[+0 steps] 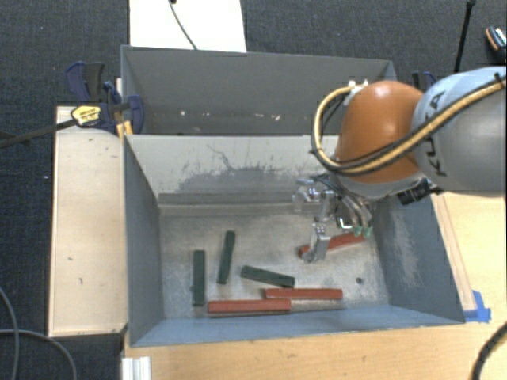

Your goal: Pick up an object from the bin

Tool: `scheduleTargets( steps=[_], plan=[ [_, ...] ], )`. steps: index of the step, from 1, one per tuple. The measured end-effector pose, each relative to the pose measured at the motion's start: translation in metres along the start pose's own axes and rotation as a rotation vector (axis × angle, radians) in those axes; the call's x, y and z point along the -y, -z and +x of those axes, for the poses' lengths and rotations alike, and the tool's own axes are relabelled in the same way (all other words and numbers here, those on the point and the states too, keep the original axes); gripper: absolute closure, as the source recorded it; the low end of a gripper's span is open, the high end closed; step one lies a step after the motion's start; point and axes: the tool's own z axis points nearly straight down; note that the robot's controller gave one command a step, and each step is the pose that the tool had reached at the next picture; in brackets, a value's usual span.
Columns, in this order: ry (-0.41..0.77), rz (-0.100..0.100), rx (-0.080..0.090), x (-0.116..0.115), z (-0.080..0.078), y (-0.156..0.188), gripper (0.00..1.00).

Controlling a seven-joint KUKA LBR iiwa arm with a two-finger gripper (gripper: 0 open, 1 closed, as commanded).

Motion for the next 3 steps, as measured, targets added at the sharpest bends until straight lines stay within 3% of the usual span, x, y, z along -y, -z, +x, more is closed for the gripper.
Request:
scheduleTargets(
  steps=[1, 2, 3],
  plan=[
    [0.149, 0.000, 0.001, -0.042, 0.059, -0.089, 0.00],
    [-0.037, -0.001, 0.011, -0.055, 0.048, -0.055, 0.00],
    [-0.062, -0.002, 0.011, -0.071, 0.034, -0.055, 0.00]
  ],
)
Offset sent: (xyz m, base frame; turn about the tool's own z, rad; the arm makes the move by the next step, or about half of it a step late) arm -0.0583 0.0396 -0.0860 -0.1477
